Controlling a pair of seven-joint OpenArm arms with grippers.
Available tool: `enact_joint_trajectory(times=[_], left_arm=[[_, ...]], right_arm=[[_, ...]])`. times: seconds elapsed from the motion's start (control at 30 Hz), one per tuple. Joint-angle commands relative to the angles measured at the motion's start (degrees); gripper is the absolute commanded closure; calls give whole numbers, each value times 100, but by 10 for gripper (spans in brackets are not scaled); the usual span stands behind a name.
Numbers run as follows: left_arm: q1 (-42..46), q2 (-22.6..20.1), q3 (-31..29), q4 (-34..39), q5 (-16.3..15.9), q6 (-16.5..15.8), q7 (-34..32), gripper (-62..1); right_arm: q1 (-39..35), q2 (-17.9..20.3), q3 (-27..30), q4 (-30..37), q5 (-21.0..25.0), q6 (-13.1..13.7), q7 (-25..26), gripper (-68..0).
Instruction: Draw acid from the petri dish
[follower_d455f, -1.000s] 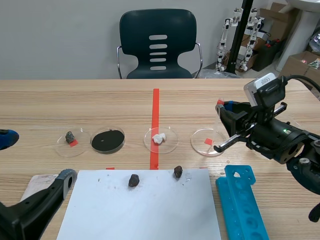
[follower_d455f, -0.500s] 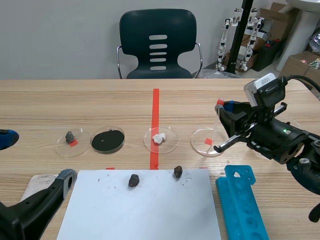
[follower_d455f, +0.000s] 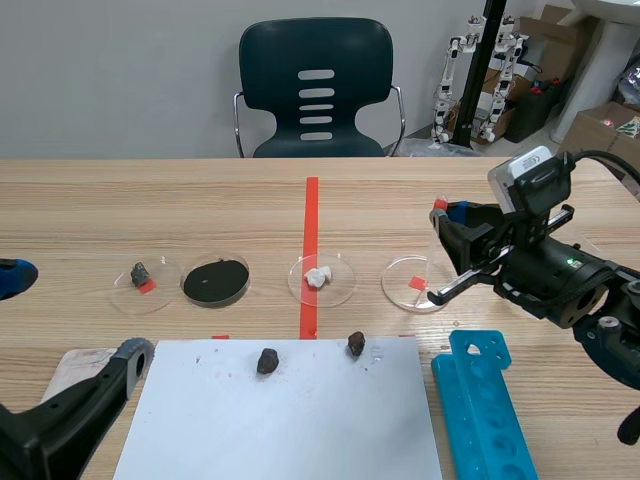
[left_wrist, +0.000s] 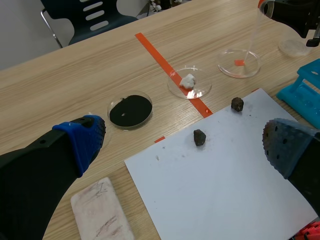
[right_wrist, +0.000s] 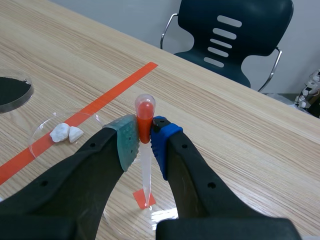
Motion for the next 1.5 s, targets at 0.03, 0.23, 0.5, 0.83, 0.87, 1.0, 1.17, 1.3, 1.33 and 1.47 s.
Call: enact_joint_trajectory(times=[0.03,0.23,0.5,0.83,0.87,1.0,1.17,1.3,1.33,1.47], left_arm=[[-4,0,-35,24,-42,2,-76,-623],[-4,0,-35,24,-42,2,-76,-623],[-4,0,-35,24,-42,2,-76,-623],[-4,0,-35,24,-42,2,-76,-623],[-4,0,-35,24,-42,2,-76,-623],[-4,0,-35,24,-42,2,-76,-623],[-4,0,-35,24,-42,2,-76,-623],[-4,0,-35,24,-42,2,-76,-623],[-4,0,-35,24,-42,2,-74,-623],[-4,0,-35,24,-42,2,-76,-623]], right_arm=[[55,2,42,15,59,-2,129,-81],[55,2,42,15,59,-2,127,-81],[55,2,42,15,59,-2,129,-81],[55,17,44,17,61,0,127,-81],[55,17,44,17,61,0,127,-81],[52,22,44,24,61,0,127,-81],[50,83,44,63,66,2,127,-81],[-15,162,55,190,173,2,131,-81],[-35,166,55,216,170,0,129,-81],[-118,192,59,337,170,0,131,-81]])
